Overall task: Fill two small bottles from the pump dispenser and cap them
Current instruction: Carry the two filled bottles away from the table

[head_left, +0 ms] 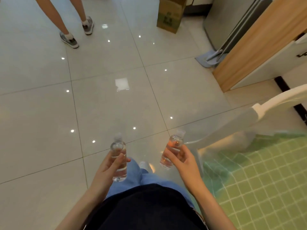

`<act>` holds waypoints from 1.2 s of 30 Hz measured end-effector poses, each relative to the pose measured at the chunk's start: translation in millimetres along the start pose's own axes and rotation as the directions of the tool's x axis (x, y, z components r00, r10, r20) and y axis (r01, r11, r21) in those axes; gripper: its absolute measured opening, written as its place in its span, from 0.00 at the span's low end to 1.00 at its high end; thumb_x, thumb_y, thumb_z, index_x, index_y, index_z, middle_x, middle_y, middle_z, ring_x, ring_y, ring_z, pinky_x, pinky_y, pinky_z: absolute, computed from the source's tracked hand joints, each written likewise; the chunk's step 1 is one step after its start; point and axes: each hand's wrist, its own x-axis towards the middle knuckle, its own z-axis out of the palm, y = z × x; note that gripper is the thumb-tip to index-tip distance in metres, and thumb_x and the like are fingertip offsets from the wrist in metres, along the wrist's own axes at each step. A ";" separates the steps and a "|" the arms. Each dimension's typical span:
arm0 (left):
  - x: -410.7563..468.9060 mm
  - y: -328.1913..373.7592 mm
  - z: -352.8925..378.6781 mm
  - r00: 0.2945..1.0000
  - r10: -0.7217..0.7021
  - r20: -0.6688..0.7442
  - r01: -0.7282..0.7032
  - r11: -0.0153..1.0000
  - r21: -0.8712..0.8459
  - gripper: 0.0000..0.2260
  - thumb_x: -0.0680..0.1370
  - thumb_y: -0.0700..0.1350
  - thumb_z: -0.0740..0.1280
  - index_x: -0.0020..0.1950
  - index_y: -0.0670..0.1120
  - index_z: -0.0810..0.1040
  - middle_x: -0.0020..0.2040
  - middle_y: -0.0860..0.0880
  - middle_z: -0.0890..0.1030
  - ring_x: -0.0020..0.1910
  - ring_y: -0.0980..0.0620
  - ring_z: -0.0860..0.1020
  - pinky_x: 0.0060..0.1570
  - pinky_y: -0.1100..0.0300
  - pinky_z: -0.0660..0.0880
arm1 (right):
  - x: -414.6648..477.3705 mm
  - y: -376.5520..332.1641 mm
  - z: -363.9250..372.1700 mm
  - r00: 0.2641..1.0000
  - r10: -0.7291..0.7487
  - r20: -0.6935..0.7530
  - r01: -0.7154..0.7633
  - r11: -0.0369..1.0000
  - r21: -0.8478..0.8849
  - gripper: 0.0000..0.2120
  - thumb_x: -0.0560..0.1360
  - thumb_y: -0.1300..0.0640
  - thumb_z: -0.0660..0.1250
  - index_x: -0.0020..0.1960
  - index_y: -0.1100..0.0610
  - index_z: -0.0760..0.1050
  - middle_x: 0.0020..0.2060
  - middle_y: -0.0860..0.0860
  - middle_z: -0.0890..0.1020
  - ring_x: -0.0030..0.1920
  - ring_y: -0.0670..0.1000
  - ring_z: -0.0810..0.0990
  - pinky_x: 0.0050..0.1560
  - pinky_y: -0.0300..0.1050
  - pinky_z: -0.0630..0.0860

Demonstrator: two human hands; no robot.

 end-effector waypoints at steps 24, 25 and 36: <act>293.4 190.6 37.4 0.920 -0.100 0.379 0.022 0.979 0.204 0.10 0.70 0.60 0.66 0.50 0.62 0.78 0.46 0.52 0.84 0.43 0.55 0.82 0.41 0.59 0.76 | 215.9 -114.5 9.4 0.906 0.100 -0.410 0.029 0.955 0.297 0.13 0.64 0.50 0.74 0.48 0.48 0.79 0.42 0.48 0.86 0.46 0.47 0.84 0.47 0.38 0.78; 302.4 194.3 42.8 0.919 -0.105 0.379 0.028 0.979 0.203 0.10 0.71 0.59 0.67 0.50 0.61 0.78 0.46 0.51 0.84 0.42 0.55 0.82 0.41 0.59 0.76 | 225.6 -116.8 5.4 0.904 0.109 -0.413 0.024 0.952 0.304 0.11 0.66 0.52 0.74 0.48 0.47 0.80 0.43 0.49 0.86 0.47 0.48 0.84 0.49 0.42 0.79; 416.6 253.0 160.9 0.907 -0.144 0.396 0.058 0.974 0.221 0.17 0.69 0.56 0.63 0.55 0.53 0.77 0.44 0.51 0.84 0.42 0.57 0.82 0.43 0.56 0.75 | 357.1 -163.7 -87.3 0.886 0.131 -0.444 0.016 0.950 0.312 0.10 0.70 0.58 0.73 0.50 0.51 0.79 0.43 0.48 0.86 0.46 0.46 0.84 0.44 0.37 0.79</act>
